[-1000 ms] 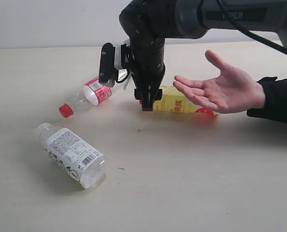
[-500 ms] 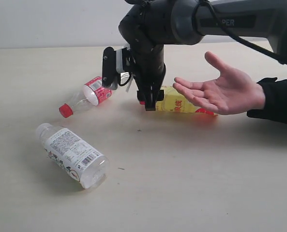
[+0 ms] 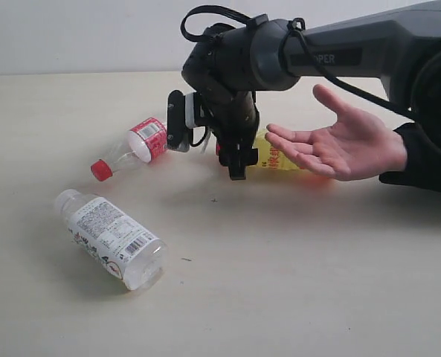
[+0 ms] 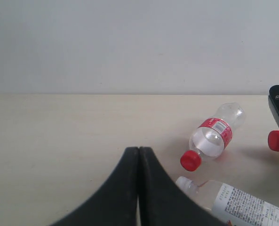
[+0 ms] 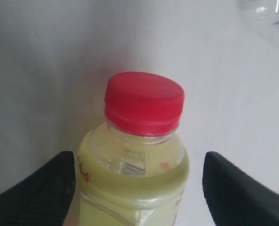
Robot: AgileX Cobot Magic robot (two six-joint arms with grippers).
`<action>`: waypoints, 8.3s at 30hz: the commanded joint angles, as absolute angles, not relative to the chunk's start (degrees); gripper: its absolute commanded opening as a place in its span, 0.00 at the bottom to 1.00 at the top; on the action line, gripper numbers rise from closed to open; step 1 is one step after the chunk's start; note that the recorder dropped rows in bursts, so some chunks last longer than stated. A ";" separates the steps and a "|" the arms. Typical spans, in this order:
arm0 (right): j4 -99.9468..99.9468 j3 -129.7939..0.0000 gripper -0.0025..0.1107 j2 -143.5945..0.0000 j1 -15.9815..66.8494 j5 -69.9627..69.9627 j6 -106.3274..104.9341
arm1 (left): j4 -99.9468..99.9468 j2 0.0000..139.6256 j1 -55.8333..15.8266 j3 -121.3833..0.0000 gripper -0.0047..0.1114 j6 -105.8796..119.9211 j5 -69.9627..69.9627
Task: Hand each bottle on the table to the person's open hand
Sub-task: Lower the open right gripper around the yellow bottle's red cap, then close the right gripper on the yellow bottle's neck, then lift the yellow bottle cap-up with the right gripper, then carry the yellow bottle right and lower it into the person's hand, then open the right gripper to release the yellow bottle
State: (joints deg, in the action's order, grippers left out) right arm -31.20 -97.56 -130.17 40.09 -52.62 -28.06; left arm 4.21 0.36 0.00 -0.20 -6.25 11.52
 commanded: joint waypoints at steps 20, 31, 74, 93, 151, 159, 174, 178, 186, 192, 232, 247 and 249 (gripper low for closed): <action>-37.65 -98.12 0.67 -133.41 40.18 -51.24 -21.19 | 4.36 0.00 0.00 0.00 0.04 -6.28 11.38; -40.49 -98.12 0.16 -134.02 40.18 -51.24 -17.26 | 4.36 0.00 0.00 0.00 0.04 -6.28 11.38; -21.90 -98.23 0.02 -119.97 40.29 -39.41 -16.32 | 4.36 0.00 0.00 0.00 0.04 -6.28 11.38; -6.23 -107.21 0.02 -115.61 40.29 -55.46 0.70 | 4.36 0.00 0.00 0.00 0.04 -6.28 11.38; -5.61 -88.41 0.02 -107.25 20.53 -69.96 1.38 | 4.36 0.00 0.00 0.00 0.04 -6.28 11.38; -2.92 -92.37 0.02 -110.07 20.64 -68.15 0.00 | 4.36 0.00 0.00 0.00 0.04 -6.28 11.38; -2.53 -92.34 0.08 -111.48 20.64 -68.03 1.75 | 4.36 0.00 0.00 0.00 0.04 -6.28 11.38; -2.53 -92.34 0.27 -111.73 20.64 -67.75 1.78 | 4.36 0.00 0.00 0.00 0.04 -6.28 11.38; -2.53 -92.34 0.62 -111.73 20.64 -67.72 1.78 | 4.36 0.00 0.00 0.00 0.04 -6.28 11.38; -3.95 -92.34 0.68 -111.73 20.64 -67.50 3.17 | 4.36 0.00 0.00 0.00 0.04 -6.28 11.38; 0.00 -41.70 0.02 -56.59 20.64 -36.28 -0.33 | 4.36 0.00 0.00 0.00 0.04 -6.28 11.38; 4.62 -22.80 0.02 -35.30 20.64 -35.29 -0.75 | 4.36 0.00 0.00 0.00 0.04 -6.28 11.38; 4.62 -22.76 0.02 -35.30 20.64 -35.29 -0.75 | 4.36 0.00 0.00 0.00 0.04 -6.28 11.38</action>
